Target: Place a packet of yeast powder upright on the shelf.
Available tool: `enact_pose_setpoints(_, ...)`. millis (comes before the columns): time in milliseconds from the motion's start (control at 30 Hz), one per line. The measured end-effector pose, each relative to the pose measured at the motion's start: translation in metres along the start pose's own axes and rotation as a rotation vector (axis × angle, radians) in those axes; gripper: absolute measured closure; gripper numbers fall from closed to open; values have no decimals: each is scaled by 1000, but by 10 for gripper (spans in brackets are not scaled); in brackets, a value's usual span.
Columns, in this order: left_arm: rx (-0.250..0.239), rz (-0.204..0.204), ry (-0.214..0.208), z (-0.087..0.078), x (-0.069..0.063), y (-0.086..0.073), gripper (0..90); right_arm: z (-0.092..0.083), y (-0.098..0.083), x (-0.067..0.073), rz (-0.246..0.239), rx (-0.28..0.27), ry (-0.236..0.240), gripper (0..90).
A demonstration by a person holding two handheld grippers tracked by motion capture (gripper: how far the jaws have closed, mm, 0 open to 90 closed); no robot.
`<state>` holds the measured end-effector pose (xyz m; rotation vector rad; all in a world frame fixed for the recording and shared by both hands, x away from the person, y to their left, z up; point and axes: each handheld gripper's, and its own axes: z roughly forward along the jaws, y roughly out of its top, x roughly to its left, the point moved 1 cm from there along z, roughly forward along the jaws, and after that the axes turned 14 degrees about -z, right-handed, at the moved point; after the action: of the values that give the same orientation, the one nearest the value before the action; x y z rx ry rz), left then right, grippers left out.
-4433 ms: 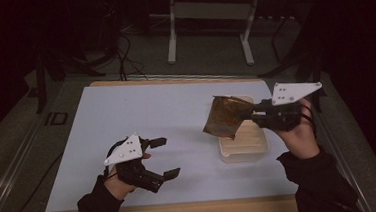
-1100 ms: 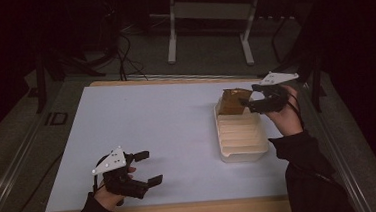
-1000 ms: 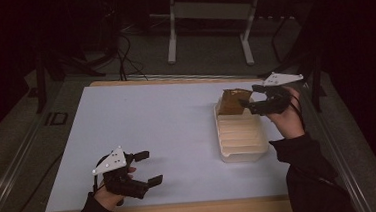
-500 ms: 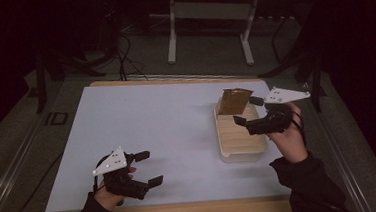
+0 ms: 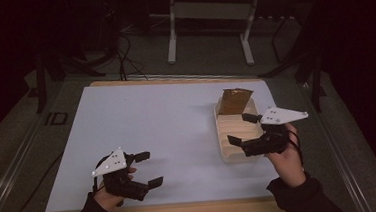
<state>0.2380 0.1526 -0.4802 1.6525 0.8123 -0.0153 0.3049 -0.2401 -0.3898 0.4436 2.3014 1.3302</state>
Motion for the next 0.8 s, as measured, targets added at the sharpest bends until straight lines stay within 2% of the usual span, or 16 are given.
enact_pose_setpoints(167,-1,1,1,0,0,0,65,-1,-6,14,-11,10,-15,109)
enact_pose_setpoints(233,0,4,1,0,0,0,65,-1,-9,19,1,12,-13,109)
enact_pose_setpoints(300,-1,2,-1,0,0,0,65,-1,-13,24,-1,16,-31,109)
enact_pose_setpoints(467,2,5,-1,0,0,0,65,-1,-22,34,-4,36,-25,109)
enact_pose_setpoints(567,2,4,-2,0,0,-1,65,0,-28,42,13,28,-15,109)
enact_pose_setpoints(767,3,3,-3,0,0,-1,65,1,-39,55,-5,17,1,109)
enact_pose_setpoints(800,3,3,-6,1,0,-1,65,1,-43,61,-7,11,2,109)
